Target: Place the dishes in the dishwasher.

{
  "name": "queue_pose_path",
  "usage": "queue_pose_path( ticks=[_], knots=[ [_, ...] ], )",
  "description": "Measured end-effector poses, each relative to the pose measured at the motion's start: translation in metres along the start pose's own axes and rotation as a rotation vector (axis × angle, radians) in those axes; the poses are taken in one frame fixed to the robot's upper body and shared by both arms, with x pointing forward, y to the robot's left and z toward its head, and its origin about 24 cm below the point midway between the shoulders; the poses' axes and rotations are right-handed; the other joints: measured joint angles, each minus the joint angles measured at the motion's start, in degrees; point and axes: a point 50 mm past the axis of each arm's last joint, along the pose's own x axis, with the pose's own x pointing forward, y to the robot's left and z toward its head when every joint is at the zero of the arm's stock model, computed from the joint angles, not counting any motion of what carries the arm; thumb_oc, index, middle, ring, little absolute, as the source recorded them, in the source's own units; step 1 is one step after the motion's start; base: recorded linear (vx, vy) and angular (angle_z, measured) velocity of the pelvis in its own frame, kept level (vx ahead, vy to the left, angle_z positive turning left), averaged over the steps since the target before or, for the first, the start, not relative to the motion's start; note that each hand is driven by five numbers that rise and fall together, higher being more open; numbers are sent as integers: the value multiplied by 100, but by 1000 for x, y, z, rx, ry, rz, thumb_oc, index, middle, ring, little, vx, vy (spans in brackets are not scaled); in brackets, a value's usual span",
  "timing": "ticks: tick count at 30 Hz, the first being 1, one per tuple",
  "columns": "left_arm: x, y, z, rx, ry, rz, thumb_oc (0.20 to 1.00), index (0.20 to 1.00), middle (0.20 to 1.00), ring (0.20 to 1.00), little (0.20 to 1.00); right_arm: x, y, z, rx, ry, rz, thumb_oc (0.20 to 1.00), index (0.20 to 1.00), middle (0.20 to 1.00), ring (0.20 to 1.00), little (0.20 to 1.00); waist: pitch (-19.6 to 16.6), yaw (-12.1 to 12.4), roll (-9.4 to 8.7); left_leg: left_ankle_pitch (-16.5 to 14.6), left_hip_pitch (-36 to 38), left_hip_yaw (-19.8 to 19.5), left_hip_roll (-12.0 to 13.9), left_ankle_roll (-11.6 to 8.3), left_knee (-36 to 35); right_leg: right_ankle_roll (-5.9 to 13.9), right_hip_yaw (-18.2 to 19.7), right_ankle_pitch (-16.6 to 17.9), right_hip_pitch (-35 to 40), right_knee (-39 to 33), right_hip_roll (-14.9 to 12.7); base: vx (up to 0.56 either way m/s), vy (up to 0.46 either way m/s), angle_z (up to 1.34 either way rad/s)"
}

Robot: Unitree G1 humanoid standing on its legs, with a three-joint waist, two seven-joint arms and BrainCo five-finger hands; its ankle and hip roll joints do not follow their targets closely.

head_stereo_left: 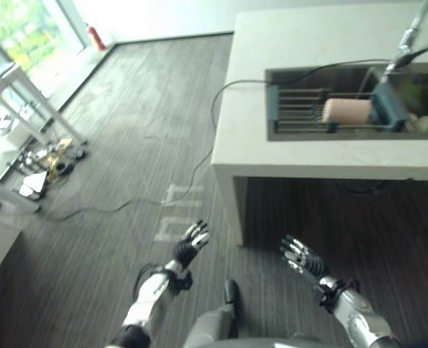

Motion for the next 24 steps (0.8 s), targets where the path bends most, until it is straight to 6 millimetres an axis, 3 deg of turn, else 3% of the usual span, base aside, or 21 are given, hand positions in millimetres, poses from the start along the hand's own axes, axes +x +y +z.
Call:
queue_pose_path(
  ticks=[1,2,3,4,6,7,8,11,16,19,20,21,22,24],
  knots=[
    [-8,10,-4,18,24,24,1000,1000,1000,1000,1000,5,8,2,12,-17,23,1000,1000,1000,1000,1000,107,68,-344,-36,189,263,-165,146,286,74,48,78,125,-98,-364,25,112,-3],
    [-14,17,-7,32,44,38,1000,1000,1000,1000,1000,7,13,5,13,-39,39,1000,1000,1000,1000,1000,160,78,-526,-126,369,408,-198,137,663,155,65,112,228,-154,-580,19,93,1],
    [-17,15,-11,19,53,39,1000,1000,1000,1000,1000,6,11,8,2,-47,38,1000,1000,1000,1000,1000,128,54,-407,-365,709,387,-12,-36,666,283,4,137,347,-219,-558,20,100,21],
    [-15,9,-11,6,43,24,1000,1000,1000,1000,1000,5,6,12,-6,-55,23,1000,1000,1000,1000,1000,125,51,-153,-538,904,246,11,160,314,390,-83,130,379,-173,-515,30,126,35],
    [-11,7,-3,16,17,8,1000,1000,1000,1000,1000,12,11,15,19,-75,22,1000,1000,1000,1000,1000,209,158,-192,-497,1001,173,-78,344,148,566,-113,32,78,315,-680,30,143,18],
    [-12,11,-2,29,22,13,1000,1000,1000,1000,1000,17,18,17,35,-90,39,1000,1000,1000,1000,1000,222,191,-247,-529,1111,177,-129,380,113,560,-103,67,19,3,-683,12,94,5],
    [-12,13,-1,36,22,16,1000,1000,1000,1000,1000,17,20,17,39,-93,41,1000,1000,1000,1000,1000,231,186,-287,-557,1209,185,-203,372,29,551,-57,308,-58,-68,-685,18,153,-3],
    [-15,16,-2,41,31,23,1000,1000,1000,1000,1000,14,16,14,42,-85,9,1000,1000,1000,1000,1000,226,220,-264,-566,1294,285,-216,355,-53,621,70,498,3,-203,-651,26,113,-17],
    [-11,13,2,42,29,2,1000,1000,1000,1000,1000,12,14,11,46,-79,-16,1000,1000,1000,1000,1000,304,143,-388,-571,1347,399,-203,368,-50,614,74,550,43,-230,-627,-8,71,-13],
    [-13,16,2,41,36,12,1000,1000,1000,1000,1000,18,17,20,33,-101,3,1000,1000,1000,1000,1000,450,281,-411,-735,1477,826,10,353,-48,615,-141,553,-527,735,-659,19,-61,-77],
    [-10,17,5,47,30,16,1000,1000,1000,1000,1000,19,17,22,30,-107,5,1000,1000,1000,1000,1000,538,259,-365,-782,1478,844,63,419,-25,699,-205,497,-765,1212,-762,58,-247,-28],
    [-4,17,9,58,27,17,1000,1000,1000,1000,1000,17,15,19,33,-102,-4,1000,1000,1000,1000,1000,626,230,-339,-823,1483,828,83,435,75,797,-241,354,-1052,1900,-1042,58,-285,0],
    [-2,19,9,55,27,27,1000,1000,1000,1000,1000,16,16,16,35,-91,-1,1000,1000,1000,1000,1000,633,228,-333,-863,1474,850,73,411,156,807,-213,331,-1193,2125,-1313,139,-394,2],
    [-4,25,9,50,26,52,1000,1000,1000,1000,1000,17,22,12,50,-94,20,1000,1000,1000,1000,1000,626,255,-345,-963,1468,861,118,319,275,902,-3,439,-1182,1395,-1677,251,-492,-3]
  ],
)
